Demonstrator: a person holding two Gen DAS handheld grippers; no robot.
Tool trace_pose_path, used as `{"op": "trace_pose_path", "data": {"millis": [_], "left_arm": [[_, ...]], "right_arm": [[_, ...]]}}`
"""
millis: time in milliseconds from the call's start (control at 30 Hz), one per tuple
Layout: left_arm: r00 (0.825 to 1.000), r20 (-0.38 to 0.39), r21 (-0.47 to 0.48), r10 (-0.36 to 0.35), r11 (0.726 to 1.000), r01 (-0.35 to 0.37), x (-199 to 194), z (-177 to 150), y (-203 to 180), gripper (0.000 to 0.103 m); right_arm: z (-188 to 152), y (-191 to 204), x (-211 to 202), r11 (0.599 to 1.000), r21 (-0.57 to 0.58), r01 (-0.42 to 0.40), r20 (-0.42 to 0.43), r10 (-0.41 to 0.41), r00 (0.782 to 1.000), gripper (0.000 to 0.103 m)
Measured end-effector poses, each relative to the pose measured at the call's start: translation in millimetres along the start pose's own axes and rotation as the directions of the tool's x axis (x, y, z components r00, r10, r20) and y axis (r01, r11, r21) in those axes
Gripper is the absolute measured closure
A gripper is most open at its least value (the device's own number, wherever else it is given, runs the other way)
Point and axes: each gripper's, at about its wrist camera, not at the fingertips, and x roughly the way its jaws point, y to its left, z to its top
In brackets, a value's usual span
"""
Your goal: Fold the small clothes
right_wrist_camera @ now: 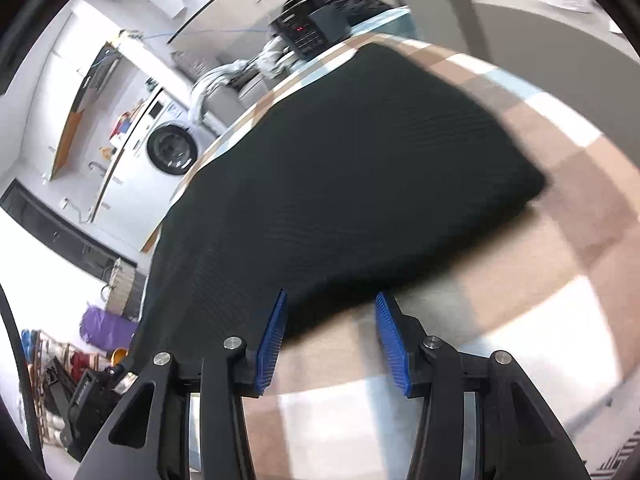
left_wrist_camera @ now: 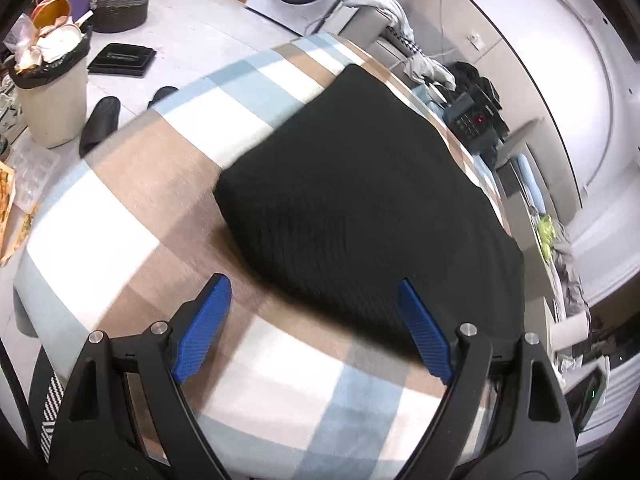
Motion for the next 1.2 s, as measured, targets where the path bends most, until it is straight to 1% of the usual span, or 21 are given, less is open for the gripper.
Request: {"op": "trace_pose_path", "data": {"millis": [67,100,133,200,267,333,367,433,533,567,633,667,700,733,767,833,900,1033,1133,1167,1200], "left_arm": [[1.0,0.002,0.013,-0.001,1.0,0.001,2,6,2,0.019],[1.0,0.005,0.025,0.003,1.0,-0.003,5,9,0,0.019],[1.0,0.009,0.033,0.005,0.999,-0.006,9,11,-3,0.02],[1.0,0.025,0.048,0.007,0.999,-0.009,14,17,-5,0.02],[0.999,0.042,0.059,0.021,0.998,-0.023,21,21,-8,0.026],[0.997,0.06,0.07,0.043,0.996,-0.047,28,25,-14,0.042],[0.996,0.068,0.07,0.058,0.996,-0.063,32,27,-15,0.046],[0.995,0.077,0.062,0.069,0.995,-0.074,36,30,-14,0.062],[0.995,0.074,0.041,0.06,0.997,-0.063,41,36,-10,0.076],[0.996,0.07,0.042,0.056,0.997,-0.059,42,36,-9,0.078],[0.996,0.072,0.044,0.052,0.997,-0.055,43,36,-10,0.084],[0.996,0.074,0.049,0.05,0.997,-0.054,43,37,-10,0.085],[0.996,0.078,0.053,0.044,0.997,-0.048,42,37,-11,0.086],[0.996,0.08,0.051,0.039,0.998,-0.043,39,36,-10,0.087],[0.996,0.083,0.056,0.032,0.998,-0.037,36,35,-11,0.088],[0.995,0.091,0.072,0.027,0.997,-0.033,30,33,-12,0.089],[0.995,0.1,0.086,0.023,0.996,-0.032,22,27,-13,0.089],[0.995,0.094,0.102,0.014,0.994,-0.024,2,6,-7,0.089],[0.997,0.076,0.079,0.006,0.997,-0.012,-9,-12,5,0.089],[0.997,0.075,0.076,0.009,0.997,-0.015,-13,-18,9,0.088],[0.997,0.077,0.076,0.007,0.997,-0.013,-15,-21,10,0.088]], "right_arm": [[2,-14,-16,0.999,0.034,-0.001,0.051,-0.001,0.999,0.055],[3,-22,-25,0.999,0.05,0.012,0.088,-0.017,0.996,0.053],[5,-28,-32,0.998,0.054,0.038,0.106,-0.044,0.993,0.051],[8,-41,-42,0.994,0.072,0.077,0.138,-0.086,0.987,0.05],[13,-56,-47,0.988,0.103,0.117,0.15,-0.132,0.98,0.05],[16,-65,-45,0.982,0.119,0.145,0.153,-0.163,0.975,0.05],[18,-68,-44,0.981,0.115,0.157,0.157,-0.174,0.972,0.05],[23,-70,-40,0.985,0.083,0.149,0.17,-0.161,0.972,0.047],[37,-73,-32,0.99,0.044,0.133,0.163,-0.139,0.977,0.047],[41,-70,-28,0.99,0.043,0.138,0.171,-0.143,0.975,0.047],[47,-66,-18,0.992,0.031,0.12,0.17,-0.123,0.978,0.048],[48,-63,-14,0.992,0.019,0.127,0.179,-0.128,0.976,0.06],[50,-61,-11,0.99,0.003,0.143,0.182,-0.141,0.973,0.069],[51,-60,-9,0.989,-0.01,0.149,0.181,-0.145,0.973,0.082],[52,-61,-11,0.991,-0.007,0.133,0.195,-0.129,0.972,0.085],[52,-65,-16,0.993,0.001,0.115,0.205,-0.113,0.972,0.087],[46,-65,-24,0.993,-0.004,0.117,0.205,-0.114,0.972,0.088],[34,-74,-41,0.992,-0.005,0.123,0.197,-0.12,0.973,0.088],[28,-75,-45,0.986,-0.03,0.162,0.159,-0.155,0.975,0.085],[27,-77,-48,0.987,-0.027,0.162,0.157,-0.155,0.975,0.079],[26,-77,-54,0.987,-0.016,0.16,0.167,-0.155,0.974,0.075]]}}
